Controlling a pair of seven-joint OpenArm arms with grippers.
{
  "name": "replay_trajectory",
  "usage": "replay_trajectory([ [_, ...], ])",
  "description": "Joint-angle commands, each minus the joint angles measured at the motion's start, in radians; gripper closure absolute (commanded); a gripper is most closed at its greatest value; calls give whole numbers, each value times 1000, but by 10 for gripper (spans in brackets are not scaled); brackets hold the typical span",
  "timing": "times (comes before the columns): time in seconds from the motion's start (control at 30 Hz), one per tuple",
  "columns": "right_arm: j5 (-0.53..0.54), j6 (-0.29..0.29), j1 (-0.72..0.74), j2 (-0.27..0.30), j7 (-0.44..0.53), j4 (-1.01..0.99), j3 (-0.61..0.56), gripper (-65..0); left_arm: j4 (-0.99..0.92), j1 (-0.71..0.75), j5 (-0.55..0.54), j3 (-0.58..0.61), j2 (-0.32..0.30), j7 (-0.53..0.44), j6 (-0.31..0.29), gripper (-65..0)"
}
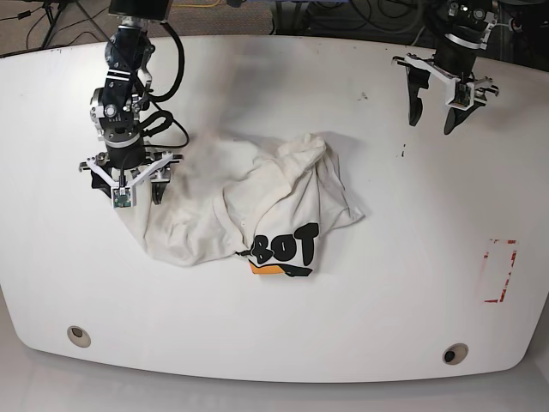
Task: Layout the t-shirt on the table in an organized manner, then fold the t-shirt properly
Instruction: 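Lower the right gripper to the crumpled white t-shirt's edge and pinch it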
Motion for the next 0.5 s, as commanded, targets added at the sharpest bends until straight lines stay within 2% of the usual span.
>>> replay_trajectory([
  [0.0, 9, 21, 29, 14, 17, -32, 4, -407, 15, 7, -7, -5, -4, -24, 4, -353],
  [0.13, 9, 50, 55, 11, 17, -76, 6, -407, 15, 7, -7, -5, -4, -24, 4, -353],
  [0.47, 9, 56, 136, 19, 24, -204, 6, -404, 11, 7, -7, -5, -4, -24, 4, -353],
])
